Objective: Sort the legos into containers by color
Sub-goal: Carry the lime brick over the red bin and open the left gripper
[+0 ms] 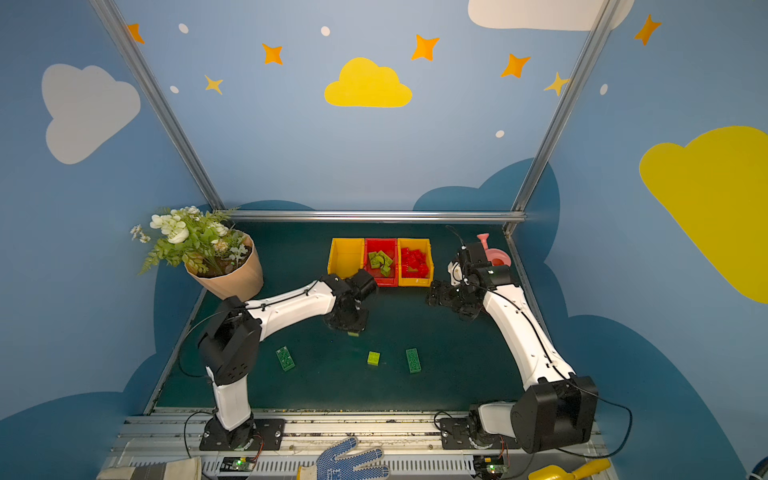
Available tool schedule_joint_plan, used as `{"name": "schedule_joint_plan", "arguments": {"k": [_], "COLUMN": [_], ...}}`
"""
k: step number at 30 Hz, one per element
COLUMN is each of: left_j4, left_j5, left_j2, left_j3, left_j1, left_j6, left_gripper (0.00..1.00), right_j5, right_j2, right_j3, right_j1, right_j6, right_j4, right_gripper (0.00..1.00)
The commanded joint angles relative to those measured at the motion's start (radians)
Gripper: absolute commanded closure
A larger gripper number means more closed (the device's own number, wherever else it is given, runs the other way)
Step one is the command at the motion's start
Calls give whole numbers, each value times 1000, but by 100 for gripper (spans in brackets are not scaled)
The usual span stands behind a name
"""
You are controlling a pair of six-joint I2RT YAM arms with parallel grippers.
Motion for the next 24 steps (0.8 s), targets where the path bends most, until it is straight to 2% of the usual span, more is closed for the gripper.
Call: {"name": "schedule_joint_plan", "arguments": {"k": [1,7,13,14,17,18,21,22,24], "left_j4": [-84,-156,-225,-210,-81,-47,9,11,5], "left_j5": [-48,-57,-2,17,74,73,118,134,167], "left_j2": [76,331,625,647,624,617,624,632,643], "left_j3": [202,673,1175,1203,1099,1071,1054,1071,1101], "left_j1": [62,145,187,189,211,219,228,229,231], "left_j6": [101,168,181,193,165,160,161,162,145], "left_gripper": [76,76,75,74,72,67,25,15,14], "right_j5": [34,85,138,145,162,164,159,155,154], "right_j2": [-47,-121,-191,-199,-219,-226,-236,-237,-239], "right_j3": [13,-28,-67,-70,-71,-69,-64,-61,-51], "right_j1": [-3,-4,-4,-5,-5,-4,-5,-5,-3], "right_j6": [26,83,125,132,157,168,192,198,207], "right_j4": [-12,1,-4,-6,-15,-20,-30,-36,-49], "right_gripper": [9,9,9,9,9,9,9,9,9]}}
